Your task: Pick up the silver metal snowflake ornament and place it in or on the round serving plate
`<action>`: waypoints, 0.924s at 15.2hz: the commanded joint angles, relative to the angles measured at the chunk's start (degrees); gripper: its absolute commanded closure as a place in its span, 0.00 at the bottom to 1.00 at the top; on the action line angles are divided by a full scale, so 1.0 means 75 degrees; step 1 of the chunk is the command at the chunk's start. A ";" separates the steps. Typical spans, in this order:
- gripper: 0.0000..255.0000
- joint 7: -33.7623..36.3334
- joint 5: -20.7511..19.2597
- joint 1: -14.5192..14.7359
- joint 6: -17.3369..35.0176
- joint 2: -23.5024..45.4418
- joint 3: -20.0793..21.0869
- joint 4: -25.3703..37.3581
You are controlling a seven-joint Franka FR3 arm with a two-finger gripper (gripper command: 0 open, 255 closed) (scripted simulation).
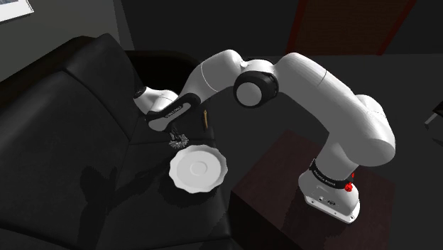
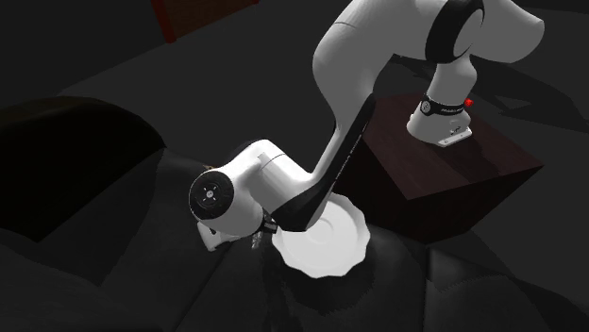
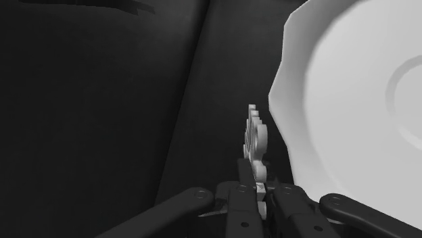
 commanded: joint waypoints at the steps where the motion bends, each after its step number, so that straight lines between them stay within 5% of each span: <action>1: 1.00 -0.0009 0.0006 -0.0010 -0.0052 -0.0171 0.0010 -0.0123; 14: 1.00 -0.0147 0.0082 -0.0054 -0.0618 -0.1171 0.0090 -0.0546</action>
